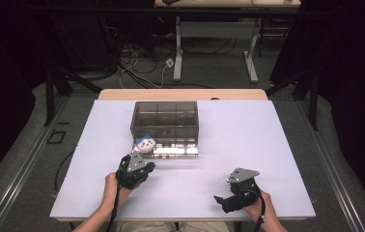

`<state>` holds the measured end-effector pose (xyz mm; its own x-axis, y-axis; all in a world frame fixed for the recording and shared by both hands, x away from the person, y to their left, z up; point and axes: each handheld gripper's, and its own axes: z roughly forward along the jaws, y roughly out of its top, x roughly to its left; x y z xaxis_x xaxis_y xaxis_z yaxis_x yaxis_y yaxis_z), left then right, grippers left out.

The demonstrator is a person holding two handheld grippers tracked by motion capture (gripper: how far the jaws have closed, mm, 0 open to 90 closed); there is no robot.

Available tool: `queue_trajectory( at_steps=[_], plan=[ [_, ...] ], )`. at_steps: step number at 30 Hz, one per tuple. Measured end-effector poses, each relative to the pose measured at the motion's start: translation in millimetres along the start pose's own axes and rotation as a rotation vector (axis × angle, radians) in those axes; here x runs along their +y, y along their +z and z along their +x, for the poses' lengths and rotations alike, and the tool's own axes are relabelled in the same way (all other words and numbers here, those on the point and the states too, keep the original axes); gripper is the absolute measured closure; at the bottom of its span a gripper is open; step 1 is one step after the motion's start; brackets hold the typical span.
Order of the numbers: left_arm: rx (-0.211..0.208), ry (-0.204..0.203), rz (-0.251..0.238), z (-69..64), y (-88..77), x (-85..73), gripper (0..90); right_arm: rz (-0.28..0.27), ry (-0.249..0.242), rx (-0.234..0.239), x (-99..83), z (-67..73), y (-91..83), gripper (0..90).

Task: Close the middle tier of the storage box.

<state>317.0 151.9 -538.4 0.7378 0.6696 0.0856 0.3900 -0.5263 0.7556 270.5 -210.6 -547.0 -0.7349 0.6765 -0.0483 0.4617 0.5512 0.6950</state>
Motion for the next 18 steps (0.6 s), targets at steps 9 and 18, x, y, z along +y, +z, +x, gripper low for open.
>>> queue_trajectory(
  at_steps=[9,18],
  plan=[
    [0.042,-0.008,-0.032,3.5,5.3,-1.3,90.0,-0.007,0.001,-0.001,-0.1,0.5,1.2,2.2],
    [0.059,-0.020,-0.051,8.1,12.3,-1.5,90.0,0.002,-0.014,-0.001,-0.1,-0.4,0.7,2.3]
  ],
)
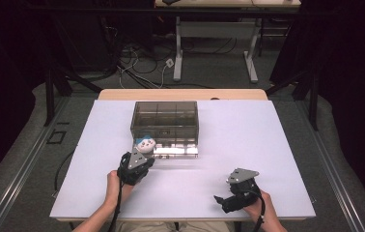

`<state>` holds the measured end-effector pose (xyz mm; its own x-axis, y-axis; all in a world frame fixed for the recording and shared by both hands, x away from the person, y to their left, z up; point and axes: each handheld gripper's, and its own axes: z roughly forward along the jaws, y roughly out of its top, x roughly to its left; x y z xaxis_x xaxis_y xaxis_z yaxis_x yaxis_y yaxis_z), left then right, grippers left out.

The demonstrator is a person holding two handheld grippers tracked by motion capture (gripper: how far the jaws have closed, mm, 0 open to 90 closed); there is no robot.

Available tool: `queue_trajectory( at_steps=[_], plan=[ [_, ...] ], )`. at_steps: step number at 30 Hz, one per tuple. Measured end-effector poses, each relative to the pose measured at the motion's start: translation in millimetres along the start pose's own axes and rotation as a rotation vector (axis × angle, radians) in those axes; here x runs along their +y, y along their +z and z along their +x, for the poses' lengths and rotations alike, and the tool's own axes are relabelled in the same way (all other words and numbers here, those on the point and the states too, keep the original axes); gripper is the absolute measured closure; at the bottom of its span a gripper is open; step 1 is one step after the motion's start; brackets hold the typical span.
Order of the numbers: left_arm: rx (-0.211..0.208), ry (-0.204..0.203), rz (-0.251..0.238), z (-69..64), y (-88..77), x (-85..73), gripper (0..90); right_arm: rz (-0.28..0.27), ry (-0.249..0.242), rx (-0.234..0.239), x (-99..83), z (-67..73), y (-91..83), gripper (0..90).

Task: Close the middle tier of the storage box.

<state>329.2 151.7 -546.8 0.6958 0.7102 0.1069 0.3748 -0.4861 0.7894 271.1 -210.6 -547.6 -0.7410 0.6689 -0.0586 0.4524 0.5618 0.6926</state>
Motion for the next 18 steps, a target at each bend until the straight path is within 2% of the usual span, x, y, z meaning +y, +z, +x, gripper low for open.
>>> queue_trajectory(
  at_steps=[9,18],
  plan=[
    [0.016,-0.028,-0.015,3.8,6.8,-0.8,90.0,0.005,0.004,-0.006,-0.4,0.4,0.3,2.3],
    [0.028,-0.024,-0.027,5.7,10.9,2.3,90.0,-0.001,0.004,-0.009,-0.7,0.2,0.7,2.3]
  ],
)
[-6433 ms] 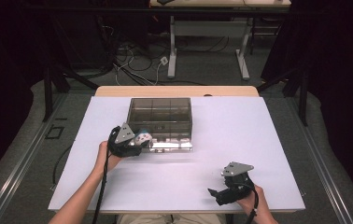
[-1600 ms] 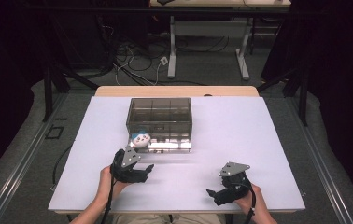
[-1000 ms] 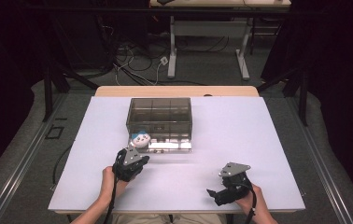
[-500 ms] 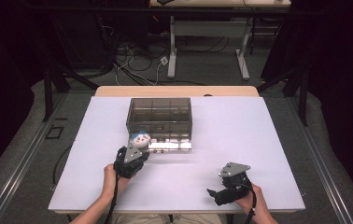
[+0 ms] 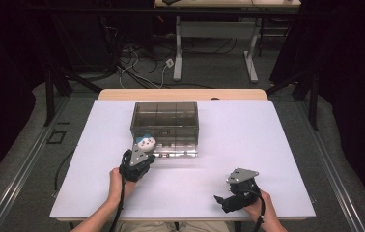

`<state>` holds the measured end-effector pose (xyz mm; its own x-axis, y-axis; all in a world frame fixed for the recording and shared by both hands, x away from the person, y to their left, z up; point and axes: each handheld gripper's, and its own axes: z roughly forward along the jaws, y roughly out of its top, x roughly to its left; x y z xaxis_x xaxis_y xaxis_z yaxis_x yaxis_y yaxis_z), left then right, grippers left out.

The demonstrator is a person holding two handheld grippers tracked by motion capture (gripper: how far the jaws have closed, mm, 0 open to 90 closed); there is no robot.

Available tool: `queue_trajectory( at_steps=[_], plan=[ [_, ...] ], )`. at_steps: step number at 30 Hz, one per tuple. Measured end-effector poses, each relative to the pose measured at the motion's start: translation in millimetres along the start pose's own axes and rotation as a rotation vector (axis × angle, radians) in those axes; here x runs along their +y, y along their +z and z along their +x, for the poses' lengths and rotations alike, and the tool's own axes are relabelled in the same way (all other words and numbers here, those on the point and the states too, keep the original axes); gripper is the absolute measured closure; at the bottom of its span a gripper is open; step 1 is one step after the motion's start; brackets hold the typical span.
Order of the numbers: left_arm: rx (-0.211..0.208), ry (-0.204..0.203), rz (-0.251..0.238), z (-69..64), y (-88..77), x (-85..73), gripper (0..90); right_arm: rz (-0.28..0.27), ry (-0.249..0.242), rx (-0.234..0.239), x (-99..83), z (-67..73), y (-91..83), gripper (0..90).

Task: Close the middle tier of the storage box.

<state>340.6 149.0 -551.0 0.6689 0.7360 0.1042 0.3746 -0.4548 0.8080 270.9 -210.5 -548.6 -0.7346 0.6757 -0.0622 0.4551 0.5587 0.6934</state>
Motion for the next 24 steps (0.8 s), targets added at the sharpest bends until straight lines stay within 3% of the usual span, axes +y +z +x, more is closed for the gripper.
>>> queue_trajectory(
  at_steps=[4,24],
  plan=[
    [0.005,-0.021,-0.003,5.3,2.1,0.6,90.0,0.004,-0.002,-0.001,-0.1,0.0,0.0,2.3],
    [0.013,-0.027,-0.029,12.0,9.6,6.5,90.0,0.007,-0.004,0.002,-0.6,-0.3,1.1,2.3]
  ],
)
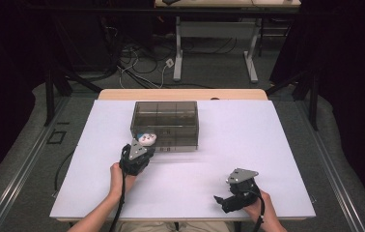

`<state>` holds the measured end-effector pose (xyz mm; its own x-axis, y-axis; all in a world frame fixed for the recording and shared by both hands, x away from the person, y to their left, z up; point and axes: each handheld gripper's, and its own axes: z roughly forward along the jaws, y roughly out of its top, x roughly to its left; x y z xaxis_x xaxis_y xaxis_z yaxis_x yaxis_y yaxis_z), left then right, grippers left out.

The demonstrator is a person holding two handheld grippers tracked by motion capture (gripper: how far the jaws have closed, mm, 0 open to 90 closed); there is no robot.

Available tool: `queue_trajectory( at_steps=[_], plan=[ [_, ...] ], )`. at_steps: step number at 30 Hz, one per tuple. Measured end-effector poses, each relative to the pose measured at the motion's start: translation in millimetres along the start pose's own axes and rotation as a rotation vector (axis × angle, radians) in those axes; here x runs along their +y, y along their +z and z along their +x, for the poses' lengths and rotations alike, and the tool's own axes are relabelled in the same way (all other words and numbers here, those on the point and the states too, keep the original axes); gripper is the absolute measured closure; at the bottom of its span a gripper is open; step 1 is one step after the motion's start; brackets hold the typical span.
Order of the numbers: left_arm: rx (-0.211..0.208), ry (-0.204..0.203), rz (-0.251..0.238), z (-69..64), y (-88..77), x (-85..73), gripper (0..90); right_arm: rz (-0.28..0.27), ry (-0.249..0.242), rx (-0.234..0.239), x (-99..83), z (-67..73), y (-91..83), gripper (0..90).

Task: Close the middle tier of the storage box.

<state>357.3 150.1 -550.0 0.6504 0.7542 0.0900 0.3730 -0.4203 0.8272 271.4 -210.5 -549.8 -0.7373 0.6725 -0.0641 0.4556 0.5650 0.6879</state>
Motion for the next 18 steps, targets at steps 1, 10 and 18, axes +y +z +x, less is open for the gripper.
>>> queue_trajectory(
  at_steps=[1,10,18],
  plan=[
    [0.004,0.006,0.000,0.0,0.9,0.7,90.0,0.000,0.000,0.000,0.0,0.0,0.0,2.3],
    [0.015,0.001,-0.009,1.4,2.7,1.9,90.0,-0.001,0.002,0.002,-0.4,-0.7,-0.2,2.3],
    [0.024,-0.011,-0.014,5.7,1.5,2.0,90.0,-0.001,0.001,0.003,-0.3,-0.5,0.0,2.3]
  ],
)
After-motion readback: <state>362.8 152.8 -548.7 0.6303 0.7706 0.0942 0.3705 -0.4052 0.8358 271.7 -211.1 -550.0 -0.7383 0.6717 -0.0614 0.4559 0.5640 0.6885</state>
